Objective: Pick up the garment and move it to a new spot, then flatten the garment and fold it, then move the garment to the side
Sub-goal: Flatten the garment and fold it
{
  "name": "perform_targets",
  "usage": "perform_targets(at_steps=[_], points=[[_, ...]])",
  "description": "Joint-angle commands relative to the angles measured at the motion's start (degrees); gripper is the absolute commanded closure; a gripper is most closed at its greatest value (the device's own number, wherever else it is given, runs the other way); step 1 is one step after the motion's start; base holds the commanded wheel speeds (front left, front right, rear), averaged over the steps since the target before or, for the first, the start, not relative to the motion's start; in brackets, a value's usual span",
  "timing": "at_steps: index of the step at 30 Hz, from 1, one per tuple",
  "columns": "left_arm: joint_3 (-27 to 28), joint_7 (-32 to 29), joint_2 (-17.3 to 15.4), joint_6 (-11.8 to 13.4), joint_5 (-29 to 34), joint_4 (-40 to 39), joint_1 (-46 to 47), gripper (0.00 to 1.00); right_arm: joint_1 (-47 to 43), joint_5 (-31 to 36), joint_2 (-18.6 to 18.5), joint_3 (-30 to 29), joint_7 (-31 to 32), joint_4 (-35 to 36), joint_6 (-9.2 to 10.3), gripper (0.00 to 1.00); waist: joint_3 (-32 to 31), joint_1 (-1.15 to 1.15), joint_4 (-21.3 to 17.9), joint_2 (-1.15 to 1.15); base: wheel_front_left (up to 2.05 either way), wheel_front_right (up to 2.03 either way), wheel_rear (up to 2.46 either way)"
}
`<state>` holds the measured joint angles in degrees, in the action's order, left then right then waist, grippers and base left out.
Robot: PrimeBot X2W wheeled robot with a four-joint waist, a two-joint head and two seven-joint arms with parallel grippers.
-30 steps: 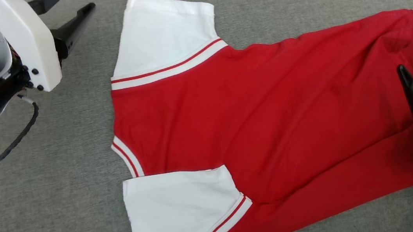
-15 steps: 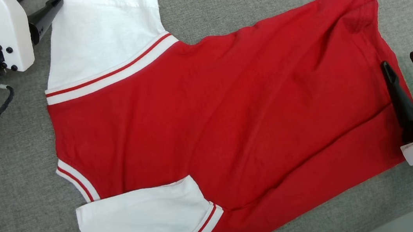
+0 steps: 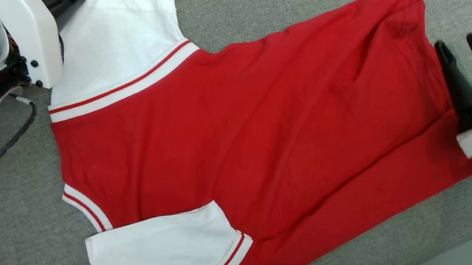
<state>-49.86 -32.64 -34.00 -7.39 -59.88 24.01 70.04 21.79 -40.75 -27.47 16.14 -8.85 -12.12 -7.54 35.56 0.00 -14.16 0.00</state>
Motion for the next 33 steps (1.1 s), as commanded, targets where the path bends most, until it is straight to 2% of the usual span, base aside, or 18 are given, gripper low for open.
perform_targets(at_steps=[1,6,8,14,19,20,21,22,23,24,29,33], points=[[-0.7,1.7,-1.2,-0.1,-0.8,-1.6,-0.2,1.00,2.8,-2.8,-0.3,0.1,2.3,-0.1,0.12,0.00,-0.9,0.00,0.5,0.00,0.00,0.00,0.00],[-3.5,6.4,-2.8,-0.1,-3.0,-5.7,-0.1,1.00,10.8,-8.0,-1.0,-0.1,13.0,-6.0,0.12,0.00,-3.1,0.00,2.0,0.00,0.00,0.00,0.00],[-4.7,7.7,-3.3,-0.1,-3.8,-7.0,0.4,1.00,14.7,-5.4,-1.5,0.6,18.0,-10.3,0.11,0.00,-3.9,0.00,2.8,0.00,0.00,0.00,0.00],[-8.2,10.7,-5.2,-0.1,-6.1,-10.1,1.5,1.00,24.3,0.1,2.1,1.2,31.1,-22.0,0.08,0.00,-5.9,0.00,4.8,0.00,0.00,0.00,0.00],[-10.3,12.6,-6.5,-0.1,-7.4,-11.7,2.8,1.00,28.4,4.1,3.9,1.9,36.6,-26.3,0.08,0.00,-6.6,0.00,5.8,0.00,0.00,0.00,0.00],[-10.8,12.8,-6.7,-0.1,-7.8,-11.8,3.0,1.00,28.9,4.6,4.3,1.7,36.9,-26.8,0.08,0.13,-6.6,0.00,5.9,0.00,0.00,0.00,0.00],[-11.2,13.2,-6.9,-0.1,-8.0,-12.0,3.3,1.00,29.2,4.7,4.6,1.7,37.3,-27.3,0.08,0.53,-6.7,0.00,6.0,0.00,0.00,0.00,0.00],[-11.2,13.2,-6.9,-0.1,-8.0,-12.0,3.3,1.00,29.2,4.7,4.6,1.7,37.3,-27.3,0.08,0.53,-6.7,0.00,6.0,0.00,0.00,0.00,0.00],[-11.5,13.4,-7.0,-0.1,-8.3,-12.0,3.5,1.00,29.4,5.0,4.8,1.6,37.6,-27.7,0.08,0.72,-6.6,0.00,6.1,0.00,0.00,0.00,0.00],[-11.8,13.6,-7.2,-0.1,-8.5,-12.0,3.8,1.00,29.7,5.3,4.9,1.4,37.6,-28.0,0.08,1.00,-6.6,0.00,6.2,0.00,0.00,0.00,0.00],[-13.4,14.7,-7.9,-0.1,-9.5,-11.5,5.0,1.00,30.7,6.9,5.0,0.9,38.6,-29.3,0.08,1.00,-6.5,0.00,6.4,0.00,0.00,0.00,0.00],[-14.5,16.7,-8.4,-0.1,-9.0,-11.2,6.1,1.00,31.5,7.4,4.3,1.0,35.7,-27.2,0.08,1.00,-6.5,0.00,6.3,0.00,0.00,0.00,0.00]])
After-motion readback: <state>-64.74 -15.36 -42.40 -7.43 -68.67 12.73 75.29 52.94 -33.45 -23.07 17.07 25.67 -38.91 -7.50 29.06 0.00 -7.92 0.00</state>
